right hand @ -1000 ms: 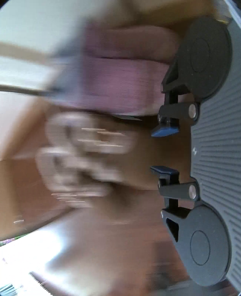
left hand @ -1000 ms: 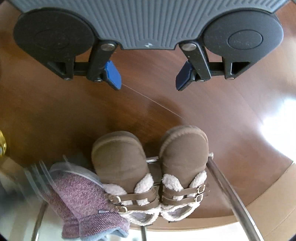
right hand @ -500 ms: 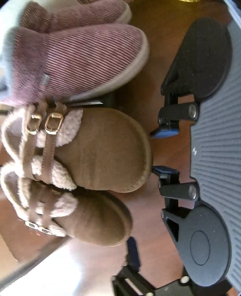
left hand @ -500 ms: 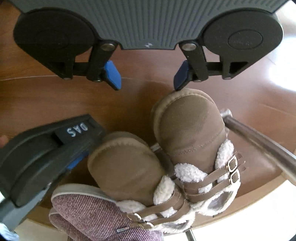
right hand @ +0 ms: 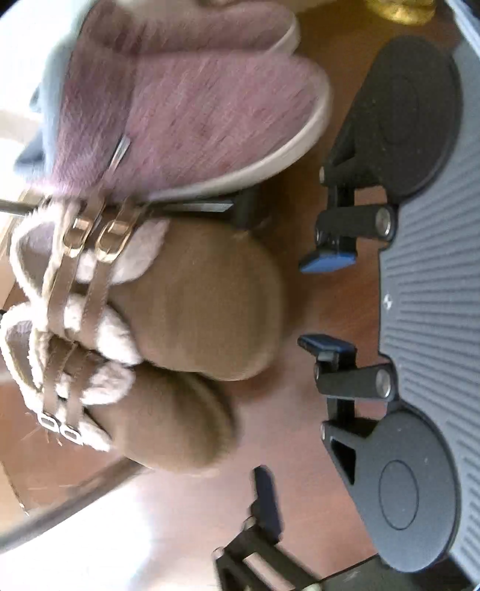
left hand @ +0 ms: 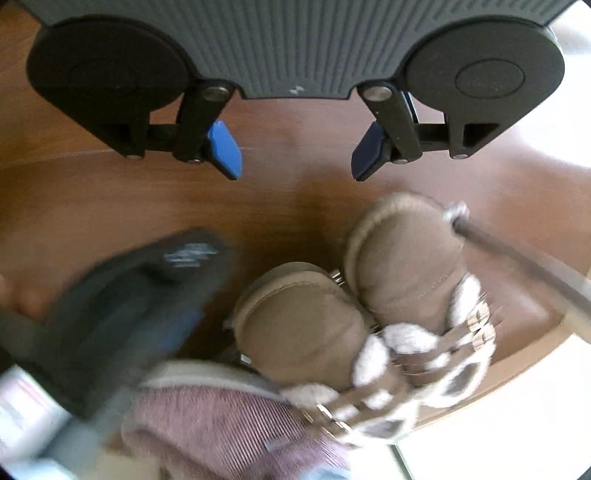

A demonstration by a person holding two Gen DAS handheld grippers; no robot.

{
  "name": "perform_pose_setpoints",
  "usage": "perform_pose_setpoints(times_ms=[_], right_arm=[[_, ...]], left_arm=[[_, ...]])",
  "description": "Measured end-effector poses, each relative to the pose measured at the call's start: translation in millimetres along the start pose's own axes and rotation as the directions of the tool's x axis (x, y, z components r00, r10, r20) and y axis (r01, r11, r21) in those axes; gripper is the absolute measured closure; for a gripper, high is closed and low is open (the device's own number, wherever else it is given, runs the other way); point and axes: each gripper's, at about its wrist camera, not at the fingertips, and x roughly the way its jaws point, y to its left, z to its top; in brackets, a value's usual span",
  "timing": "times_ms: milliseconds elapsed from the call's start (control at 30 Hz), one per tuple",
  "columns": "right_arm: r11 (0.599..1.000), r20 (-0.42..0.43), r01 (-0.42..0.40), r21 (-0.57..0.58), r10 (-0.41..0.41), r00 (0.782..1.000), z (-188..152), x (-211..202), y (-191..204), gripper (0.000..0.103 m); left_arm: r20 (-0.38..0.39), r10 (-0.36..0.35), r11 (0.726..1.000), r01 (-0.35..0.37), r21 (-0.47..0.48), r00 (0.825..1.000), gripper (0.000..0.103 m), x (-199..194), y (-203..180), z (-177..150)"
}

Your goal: Organize scattered shoes

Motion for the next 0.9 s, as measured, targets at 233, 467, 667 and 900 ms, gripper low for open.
perform_pose_setpoints(times_ms=[233,467,667,900], right_arm=[[0.992,-0.007,-0.012,0.124,0.013,1.0,-72.1,-172.7,-26.0,0.06],[0.988,0.18,0.012,0.156,-0.04,0.983,-64.0,-388.2,-27.9,0.034],[0.988,0.387,-0.049,0.143,-0.011,0.922,-53.6,-535.9,-10.7,0.018],[0.999,0.562,-0.014,-0.042,0.035,0.826,-132.5,-657.9,27.3,0.011]], left_arm=[[-0.047,0.036,0.982,-0.044,-0.185,0.998,0.034,-130.6,-12.9,-27.9],[-0.063,0.076,0.96,-0.09,-0.266,0.995,0.029,-353.3,-21.1,-13.9],[0.048,0.236,0.902,-0.2,-0.382,0.971,0.02,-518.7,-25.1,3.8],[0.103,0.424,0.811,-0.326,-0.486,0.9,0.013,-642.0,-92.7,-38.5]])
